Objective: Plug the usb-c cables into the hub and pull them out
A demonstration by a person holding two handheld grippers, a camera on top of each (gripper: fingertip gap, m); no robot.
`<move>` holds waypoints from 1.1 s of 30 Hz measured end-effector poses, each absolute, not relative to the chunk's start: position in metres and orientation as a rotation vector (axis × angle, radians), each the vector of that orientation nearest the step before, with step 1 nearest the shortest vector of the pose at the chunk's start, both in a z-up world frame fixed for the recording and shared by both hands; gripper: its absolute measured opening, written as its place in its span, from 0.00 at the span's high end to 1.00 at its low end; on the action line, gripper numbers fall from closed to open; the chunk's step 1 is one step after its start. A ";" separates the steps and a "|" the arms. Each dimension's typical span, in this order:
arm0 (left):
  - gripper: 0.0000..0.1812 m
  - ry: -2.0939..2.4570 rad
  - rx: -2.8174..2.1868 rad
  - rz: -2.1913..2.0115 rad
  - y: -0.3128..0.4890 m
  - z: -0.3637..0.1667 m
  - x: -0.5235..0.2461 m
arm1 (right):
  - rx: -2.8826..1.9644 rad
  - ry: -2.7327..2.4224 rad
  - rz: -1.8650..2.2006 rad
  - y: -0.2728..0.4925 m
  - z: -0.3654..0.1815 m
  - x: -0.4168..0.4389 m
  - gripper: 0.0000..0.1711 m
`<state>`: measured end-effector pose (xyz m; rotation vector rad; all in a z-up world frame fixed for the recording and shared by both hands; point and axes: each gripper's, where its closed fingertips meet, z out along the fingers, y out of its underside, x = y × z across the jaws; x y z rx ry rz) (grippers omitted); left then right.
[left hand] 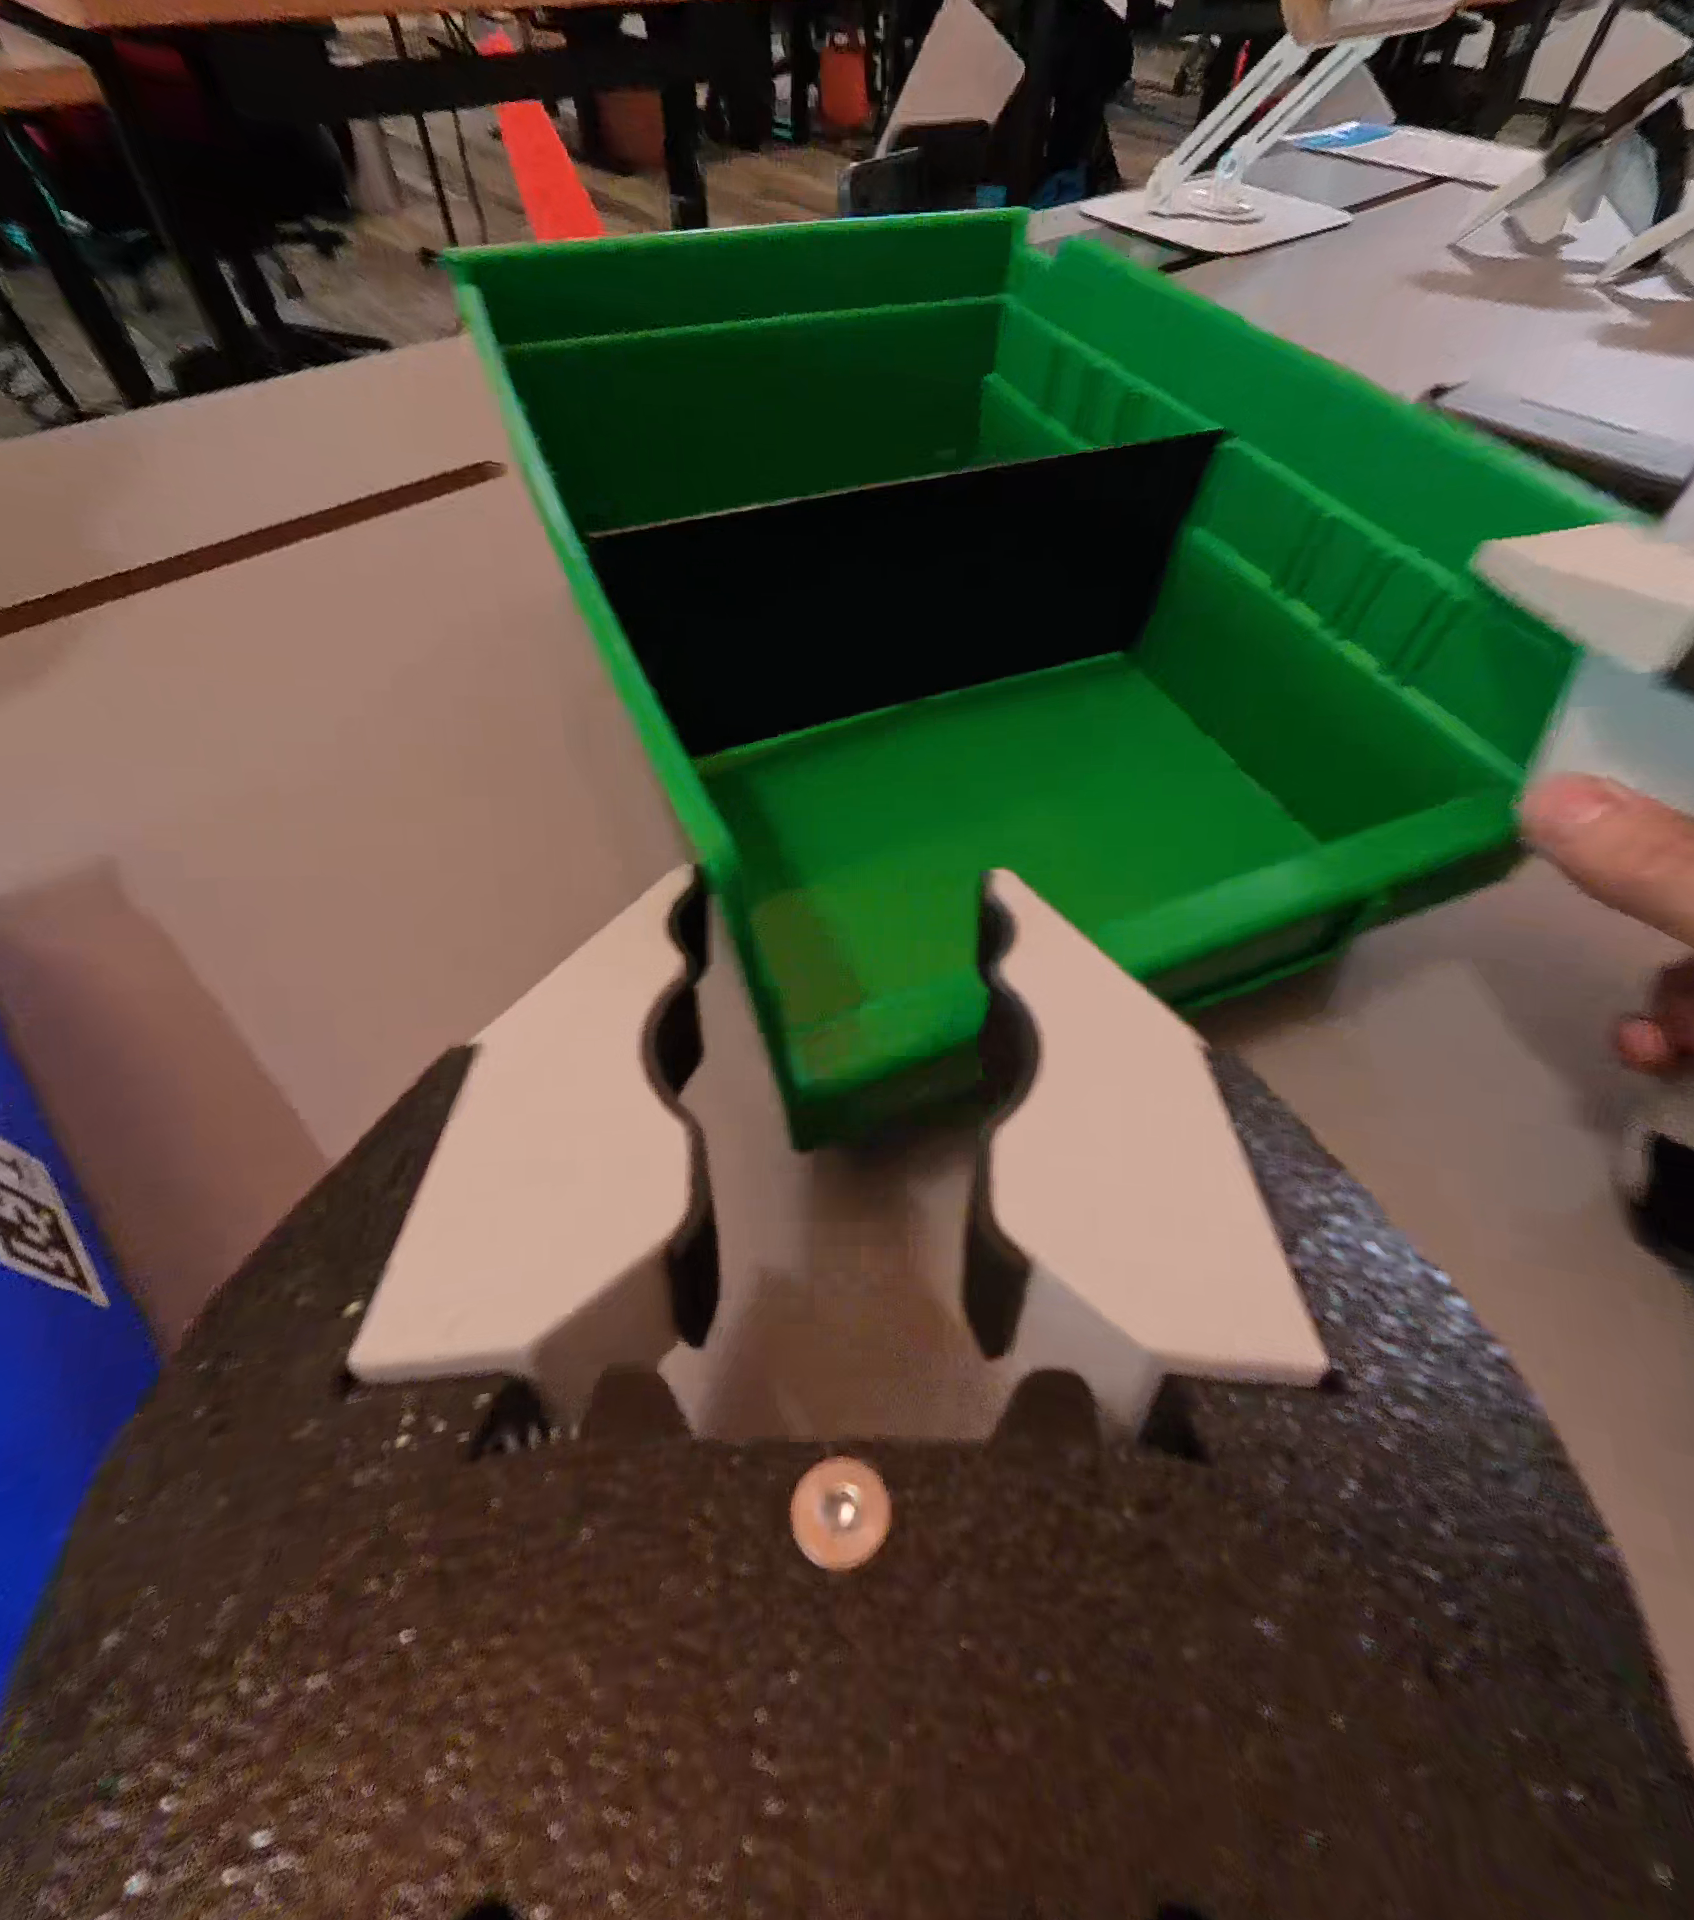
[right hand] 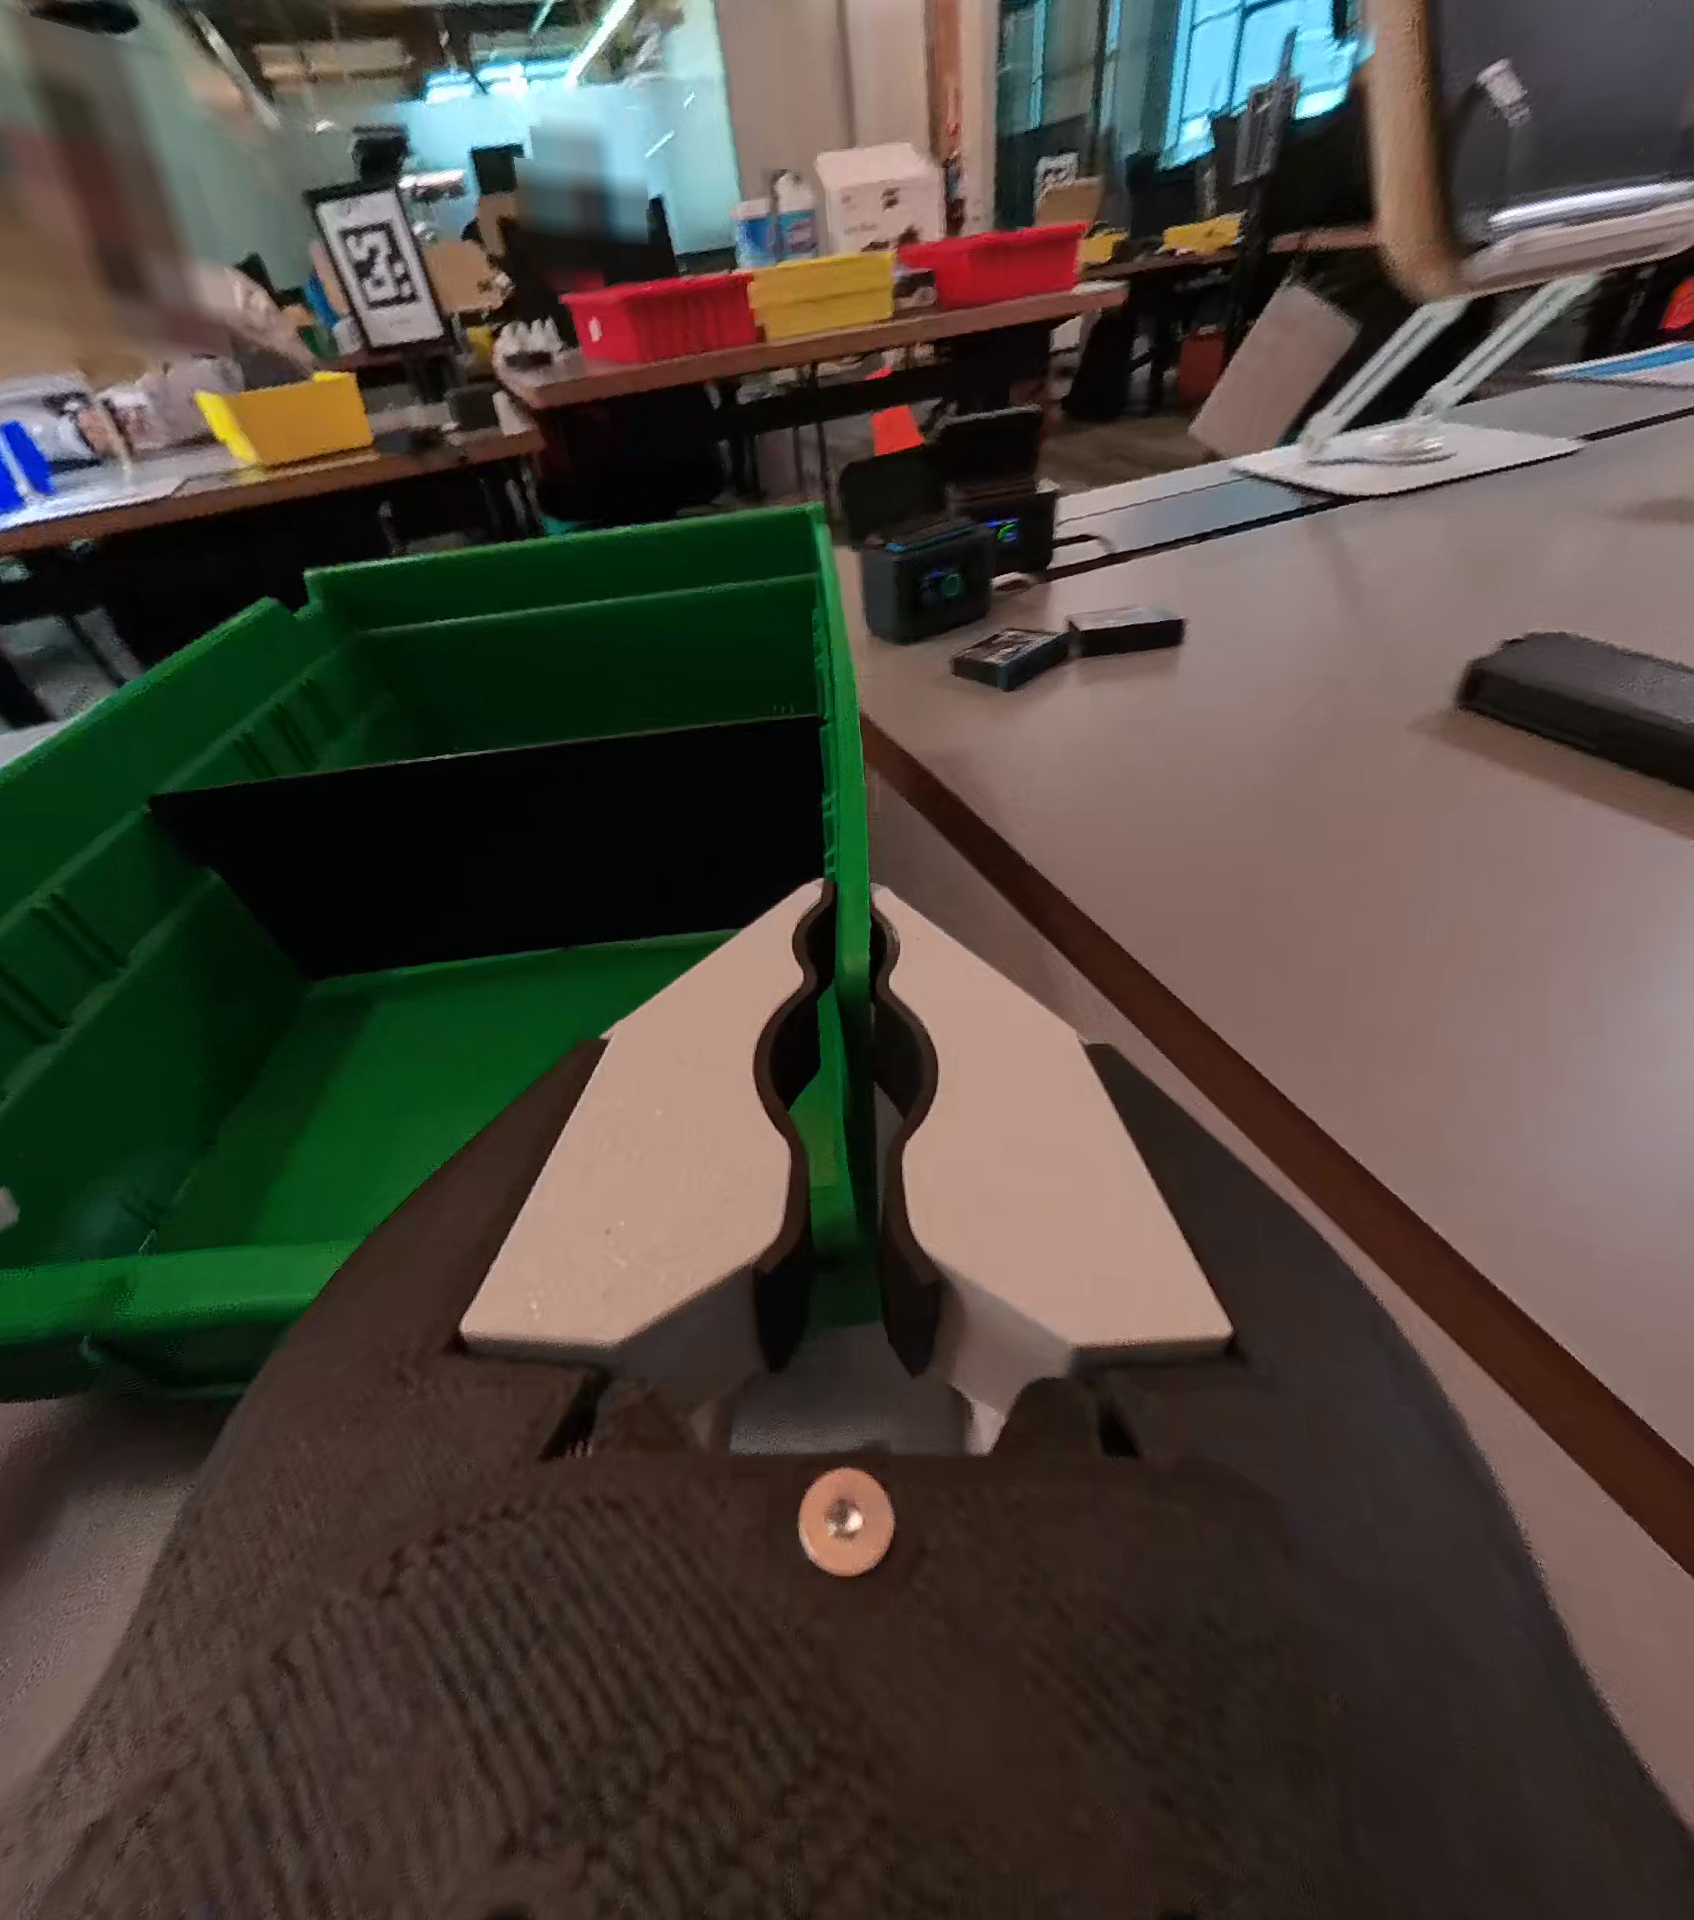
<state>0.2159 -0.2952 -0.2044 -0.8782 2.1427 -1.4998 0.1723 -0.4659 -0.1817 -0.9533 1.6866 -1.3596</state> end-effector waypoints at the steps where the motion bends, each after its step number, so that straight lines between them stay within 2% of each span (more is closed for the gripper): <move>1: 0.62 2.171 -0.876 -1.500 -0.295 -0.198 0.211 | -0.979 1.682 -1.342 -0.463 -0.182 0.182 1.00; 2: 0.54 2.196 -0.867 -1.502 -0.291 -0.189 0.203 | -1.024 1.686 -1.327 -0.460 -0.183 0.189 0.96; 3: 0.52 2.218 -0.829 -1.530 -0.286 -0.176 0.191 | -1.090 1.676 -1.311 -0.454 -0.183 0.196 0.84; 5: 0.60 2.256 -0.694 -1.667 -0.266 -0.144 0.159 | -1.164 1.696 -1.360 -0.449 -0.176 0.192 0.56; 6: 0.62 2.240 -0.674 -1.728 -0.247 -0.128 0.149 | -1.179 1.679 -1.421 -0.447 -0.165 0.187 0.48; 7: 0.63 2.219 -0.662 -1.795 -0.225 -0.113 0.142 | -1.177 1.620 -1.497 -0.441 -0.148 0.184 0.45; 9: 0.63 2.180 -0.655 -1.777 -0.171 -0.103 0.145 | -1.214 1.469 -1.532 -0.412 -0.114 0.186 0.47; 11: 0.58 2.089 -0.752 -1.537 -0.097 -0.120 0.176 | -1.266 1.369 -1.397 -0.362 -0.096 0.192 0.47; 13: 0.51 1.957 -0.934 -1.332 -0.017 -0.143 0.207 | -1.380 1.236 -1.175 -0.292 -0.099 0.200 0.55; 15: 0.50 1.908 -1.103 -1.247 0.035 -0.168 0.219 | -1.611 1.149 -0.829 -0.217 -0.128 0.201 0.55; 17: 0.61 1.961 -1.174 -1.297 0.045 -0.189 0.214 | -1.737 1.130 -0.668 -0.174 -0.154 0.204 0.62; 19: 0.61 1.972 -1.172 -1.297 0.047 -0.203 0.215 | -1.828 1.139 -0.666 -0.155 -0.176 0.212 0.68; 21: 0.59 1.937 -1.152 -1.159 0.063 -0.209 0.221 | -1.771 1.067 -0.584 -0.132 -0.165 0.210 0.77; 23: 0.57 1.832 -1.121 -1.142 0.075 -0.196 0.221 | -1.845 1.121 -0.636 -0.135 -0.175 0.211 0.75; 25: 0.57 1.749 -1.093 -1.189 0.078 -0.182 0.213 | -1.928 1.141 -0.730 -0.138 -0.182 0.210 0.62; 26: 0.58 1.727 -1.055 -1.182 0.079 -0.177 0.206 | -1.927 1.132 -0.739 -0.134 -0.180 0.209 0.60; 30: 0.64 1.509 -0.902 -1.113 0.099 -0.150 0.184 | -1.948 1.153 -0.763 -0.129 -0.185 0.208 0.62; 32: 0.65 1.488 -0.947 -1.166 0.098 -0.155 0.182 | -2.010 1.180 -0.753 -0.129 -0.200 0.207 0.64; 33: 0.65 1.529 -0.980 -1.181 0.094 -0.167 0.184 | -2.033 1.185 -0.761 -0.128 -0.205 0.207 0.68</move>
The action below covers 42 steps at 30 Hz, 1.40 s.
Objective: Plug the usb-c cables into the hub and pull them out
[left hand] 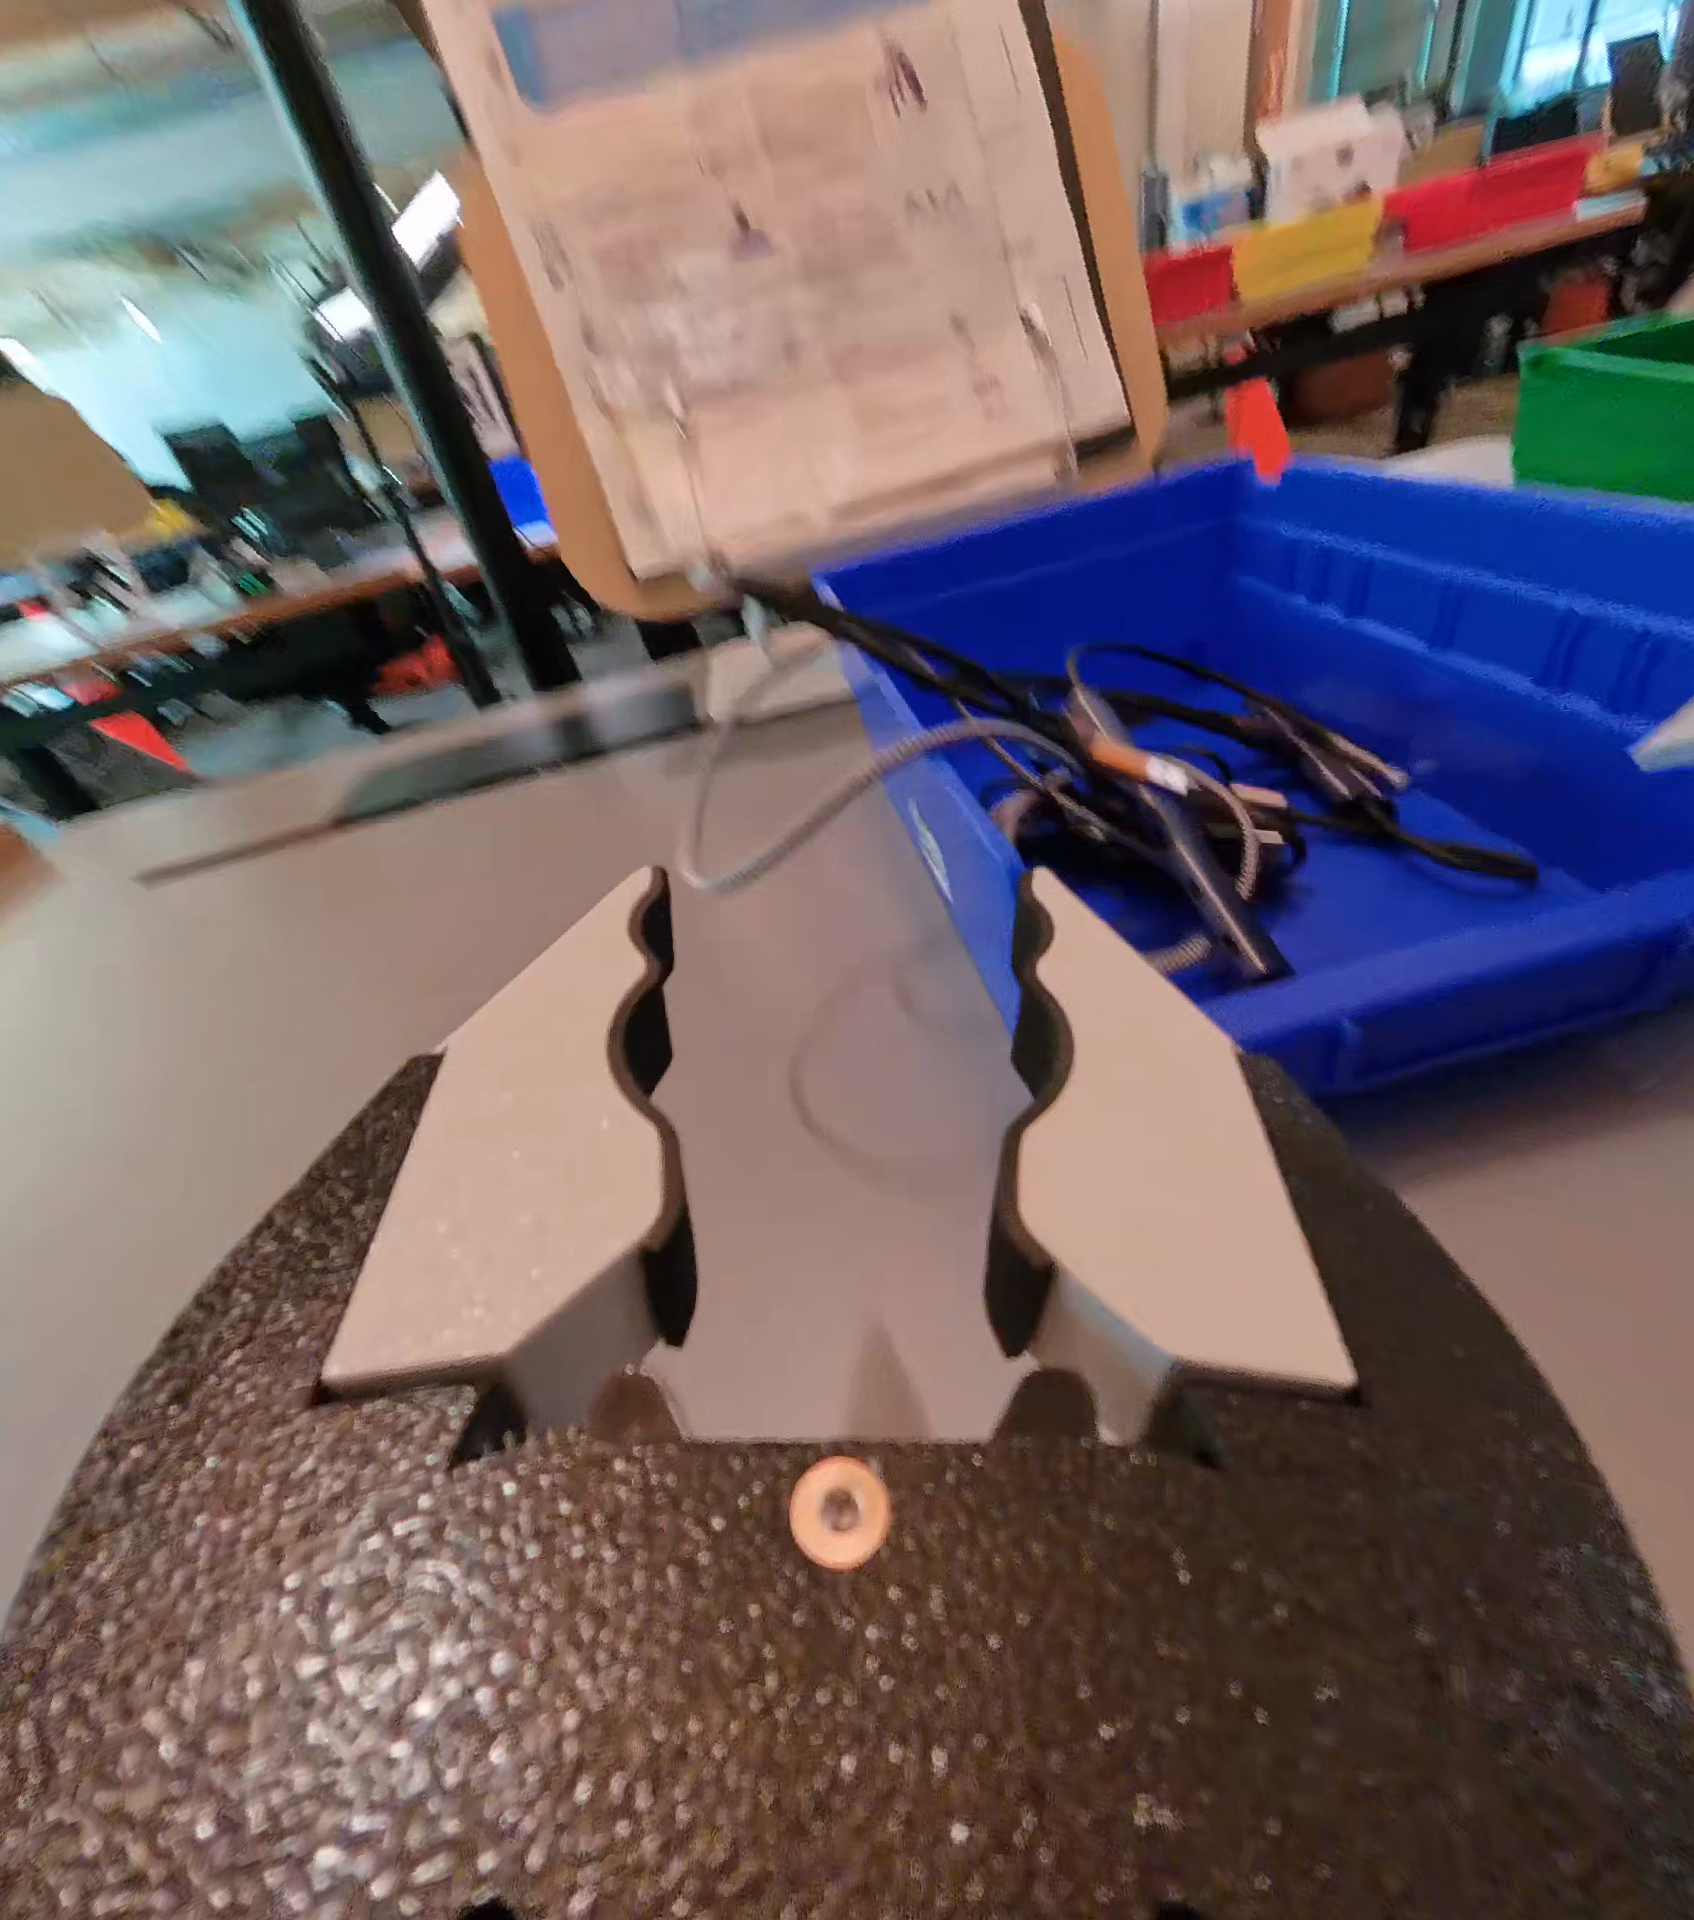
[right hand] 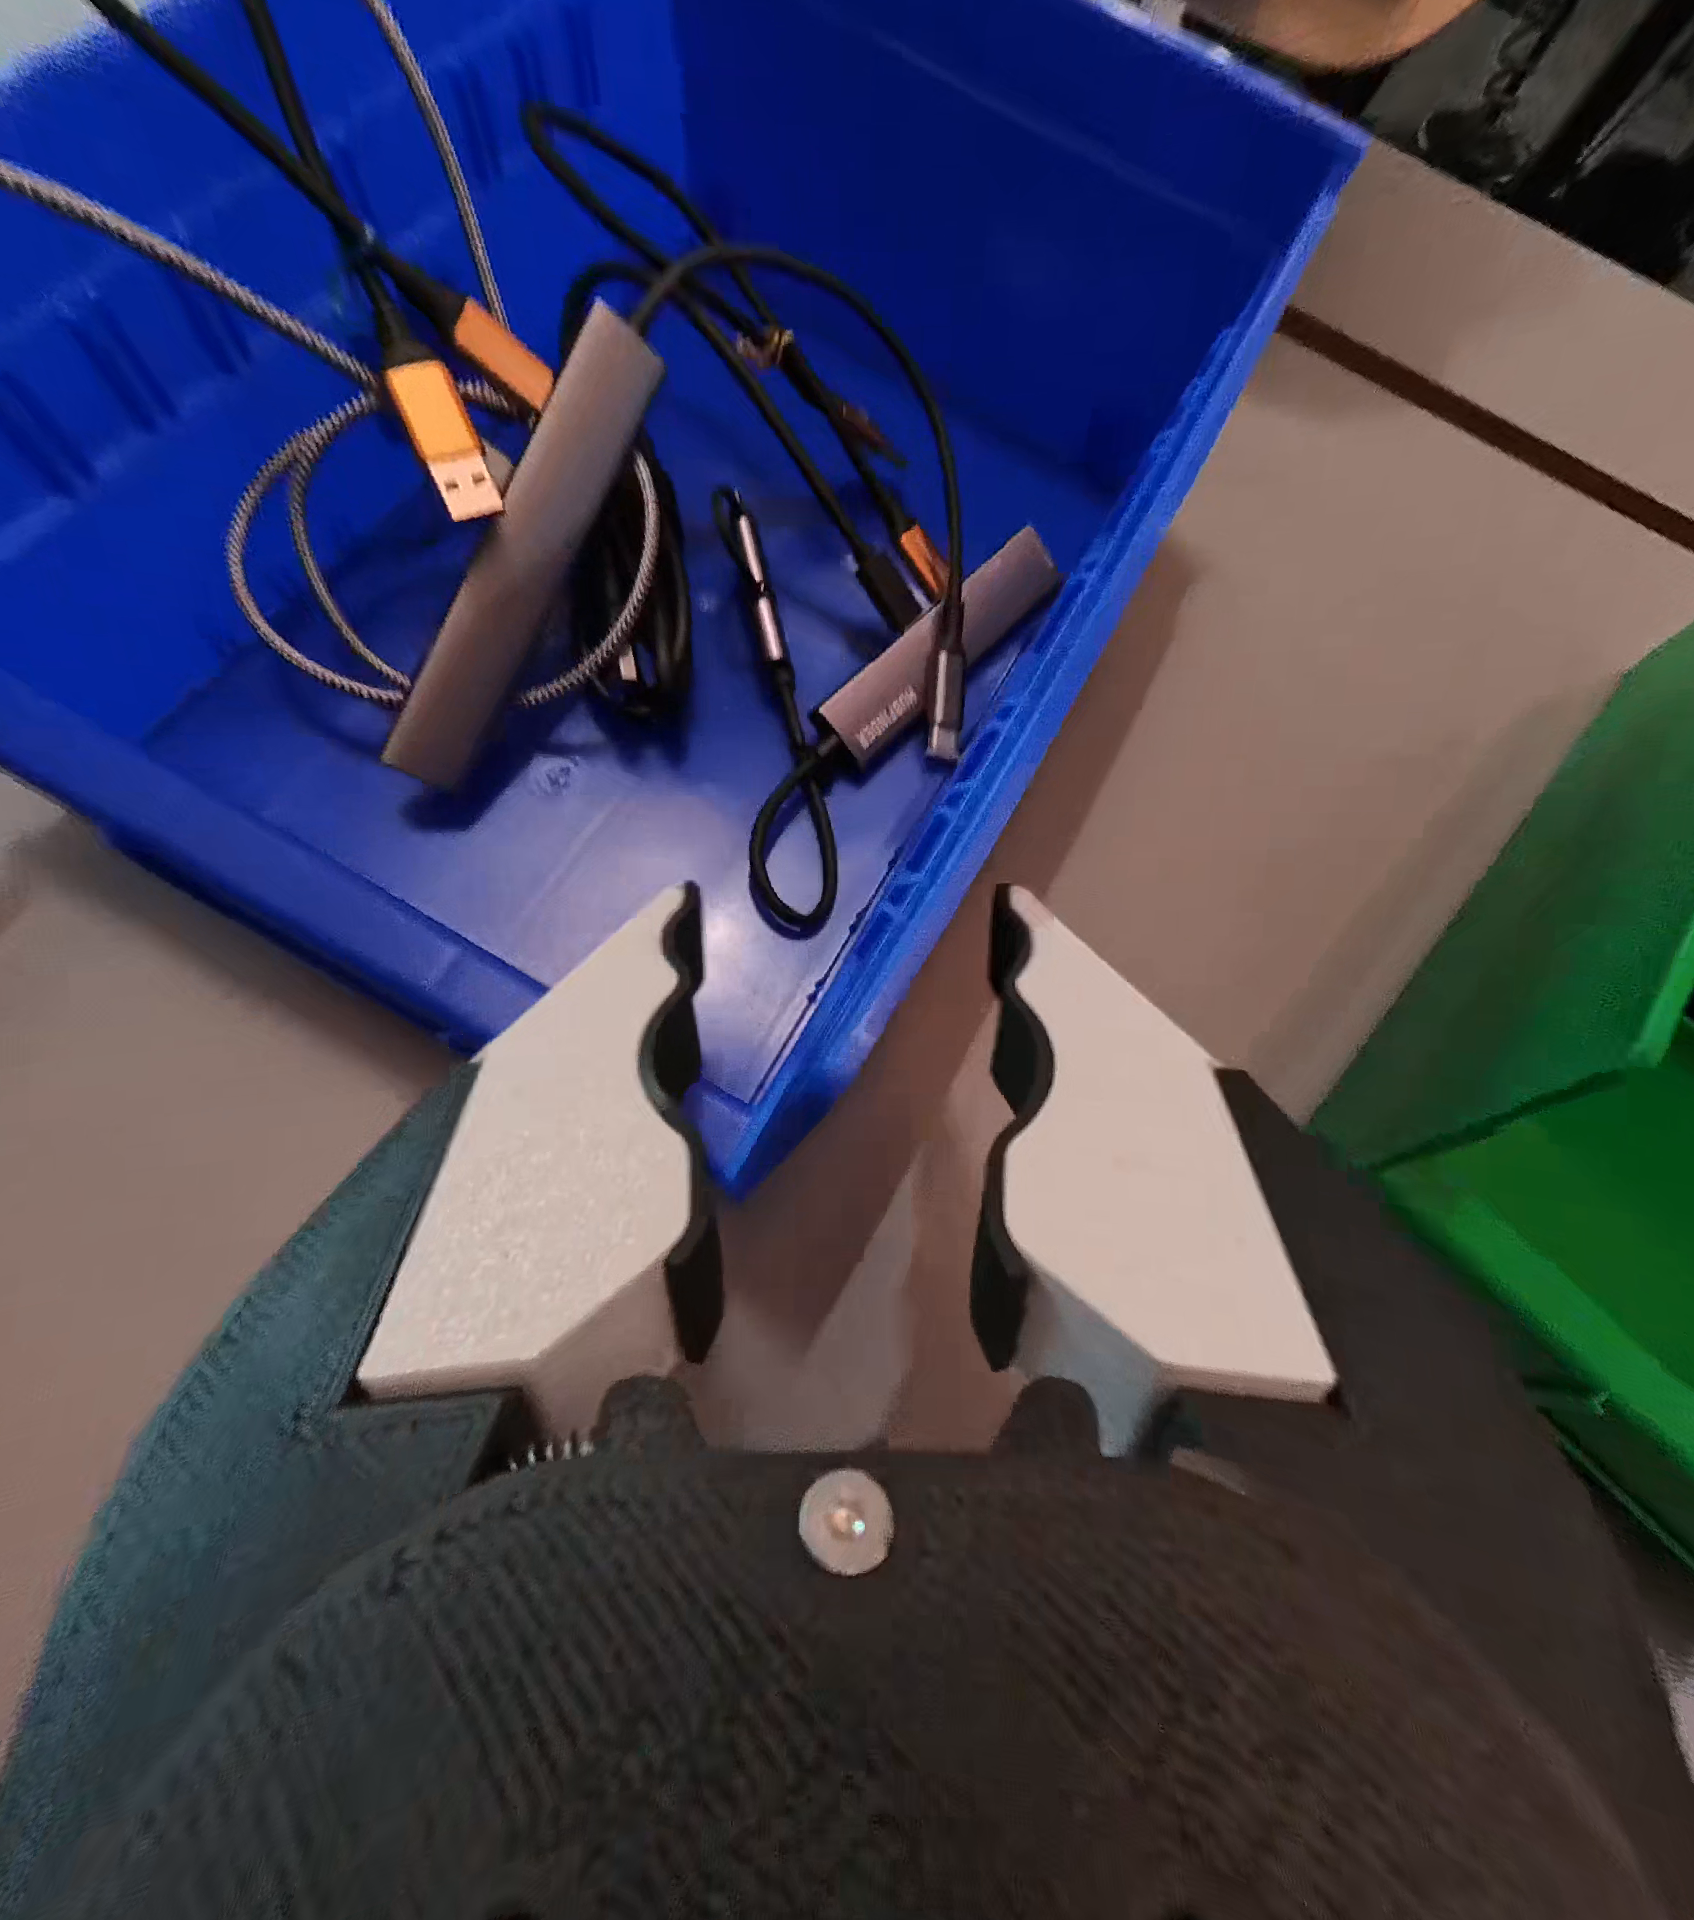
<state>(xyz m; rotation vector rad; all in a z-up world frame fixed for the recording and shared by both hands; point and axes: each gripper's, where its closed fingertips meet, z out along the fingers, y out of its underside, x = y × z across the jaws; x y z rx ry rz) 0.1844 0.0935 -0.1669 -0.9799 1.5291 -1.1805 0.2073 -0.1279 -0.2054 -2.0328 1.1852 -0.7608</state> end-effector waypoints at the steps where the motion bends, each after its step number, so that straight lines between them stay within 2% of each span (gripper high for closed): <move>1: 0.66 1.587 -0.992 -1.198 0.086 -0.180 0.186 | -2.058 1.175 -0.754 -0.125 -0.211 0.207 0.74; 2: 0.69 1.668 -1.007 -1.179 0.079 -0.193 0.189 | -2.065 1.174 -0.762 -0.122 -0.215 0.207 0.73; 4: 0.68 1.729 -1.036 -1.099 0.079 -0.204 0.198 | -2.060 1.183 -0.844 -0.126 -0.215 0.212 0.83; 7: 0.71 1.791 -1.037 -1.126 0.076 -0.210 0.209 | -1.991 1.169 -0.743 -0.111 -0.214 0.212 0.84; 8: 0.75 1.808 -1.048 -1.129 0.079 -0.212 0.215 | -1.968 1.157 -0.719 -0.105 -0.214 0.212 0.83; 9: 0.87 1.830 -1.027 -1.134 0.081 -0.212 0.220 | -1.955 1.137 -0.715 -0.100 -0.213 0.213 0.83; 10: 0.94 1.863 -0.993 -1.146 0.083 -0.213 0.223 | -1.943 1.113 -0.702 -0.092 -0.213 0.213 0.82; 12: 0.97 1.841 -1.018 -1.116 0.100 -0.214 0.231 | -1.908 1.085 -0.680 -0.074 -0.213 0.214 0.80; 17: 0.97 1.764 -1.048 -1.029 0.160 -0.212 0.228 | -1.847 1.010 -0.678 -0.013 -0.212 0.219 0.80; 24: 0.99 1.585 -1.276 -0.897 0.297 -0.211 0.238 | -1.771 0.925 -0.622 0.124 -0.210 0.240 0.79; 29: 0.95 1.519 -1.351 -0.792 0.400 -0.212 0.256 | -1.797 0.738 -0.436 0.226 -0.210 0.249 0.70; 31: 0.93 1.489 -1.361 -0.780 0.435 -0.213 0.266 | -1.837 0.668 -0.342 0.253 -0.214 0.244 0.70; 32: 0.92 1.492 -1.374 -0.793 0.446 -0.212 0.267 | -1.865 0.685 -0.321 0.255 -0.216 0.244 0.66; 34: 0.78 1.451 -1.453 -0.727 0.470 -0.207 0.258 | -1.835 0.702 -0.361 0.242 -0.203 0.246 0.58; 36: 0.73 1.414 -1.519 -0.715 0.476 -0.197 0.241 | -1.722 0.670 -0.412 0.218 -0.176 0.245 0.58; 38: 0.75 1.357 -1.480 -0.745 0.466 -0.173 0.229 | -1.663 0.645 -0.442 0.189 -0.158 0.241 0.59; 40: 0.83 1.389 -1.255 -0.859 0.423 -0.139 0.233 | -1.687 0.627 -0.444 0.162 -0.155 0.234 0.58; 42: 0.85 1.562 -1.105 -0.920 0.371 -0.130 0.246 | -1.765 0.596 -0.435 0.141 -0.163 0.222 0.56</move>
